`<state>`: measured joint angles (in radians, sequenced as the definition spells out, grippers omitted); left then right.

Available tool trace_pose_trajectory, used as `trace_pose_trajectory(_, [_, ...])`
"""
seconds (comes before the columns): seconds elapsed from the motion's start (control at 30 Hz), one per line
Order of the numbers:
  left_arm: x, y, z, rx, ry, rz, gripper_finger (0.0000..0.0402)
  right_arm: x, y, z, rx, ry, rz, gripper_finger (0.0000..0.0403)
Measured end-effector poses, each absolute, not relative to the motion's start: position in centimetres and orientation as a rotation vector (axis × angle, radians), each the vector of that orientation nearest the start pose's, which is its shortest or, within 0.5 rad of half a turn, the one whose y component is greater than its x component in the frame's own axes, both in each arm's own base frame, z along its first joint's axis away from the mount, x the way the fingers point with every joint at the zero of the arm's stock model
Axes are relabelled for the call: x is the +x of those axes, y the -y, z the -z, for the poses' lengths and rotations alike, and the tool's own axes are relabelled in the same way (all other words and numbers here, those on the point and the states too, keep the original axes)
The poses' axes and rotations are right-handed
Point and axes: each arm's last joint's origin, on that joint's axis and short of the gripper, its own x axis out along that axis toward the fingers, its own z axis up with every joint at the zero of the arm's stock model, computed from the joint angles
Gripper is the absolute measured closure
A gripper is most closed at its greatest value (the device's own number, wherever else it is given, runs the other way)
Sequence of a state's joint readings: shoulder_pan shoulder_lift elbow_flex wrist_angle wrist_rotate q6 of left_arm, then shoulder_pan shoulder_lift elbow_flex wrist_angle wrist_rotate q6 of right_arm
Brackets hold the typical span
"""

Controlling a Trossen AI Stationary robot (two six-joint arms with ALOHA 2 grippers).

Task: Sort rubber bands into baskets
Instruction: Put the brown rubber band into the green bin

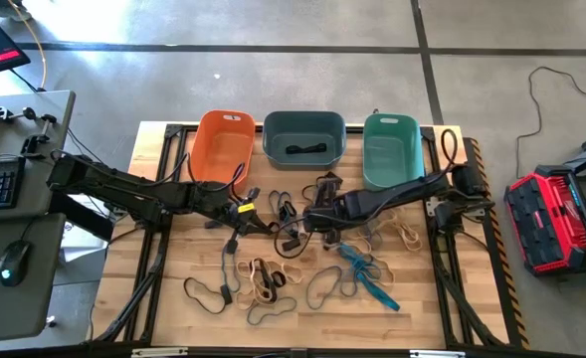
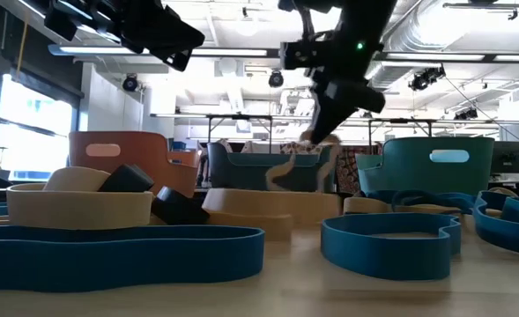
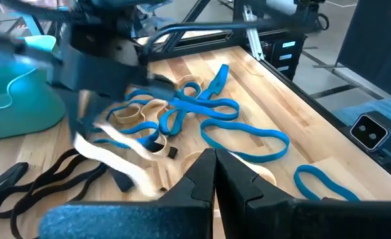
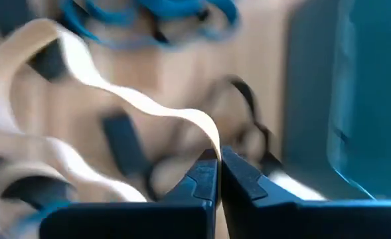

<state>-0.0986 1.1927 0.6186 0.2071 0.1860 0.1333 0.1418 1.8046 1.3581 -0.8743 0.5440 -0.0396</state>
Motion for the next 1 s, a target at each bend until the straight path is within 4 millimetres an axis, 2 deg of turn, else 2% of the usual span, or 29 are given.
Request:
trace_pose_trajectory(0.2, [24.9,3.0,-23.2,0.114,-0.349,0.306,0.0401,33.7,-2.3,-24.7,-0.570,-1.384,0.496,0.0402])
trace_pose_trajectory(0.53, [24.9,3.0,-23.2,0.114,-0.349,0.306,0.0401,31.5,0.2,-29.9,-0.609,-1.445,0.796,0.0402])
trace_pose_trajectory(0.7, [24.9,3.0,-23.1,0.113,-0.350,0.306,0.0401,28.9,2.2,-32.9,-0.513,-1.374,0.861,0.0403])
trace_pose_trajectory(0.83, [24.9,3.0,-23.2,0.113,-0.350,0.306,0.0401,25.9,4.1,-34.5,-0.419,-1.304,0.968,0.0403])
trace_pose_trajectory(1.0, [24.9,2.9,-23.1,0.119,-0.351,0.282,0.0401,22.4,6.8,-34.1,-0.339,-1.310,1.081,0.0403])
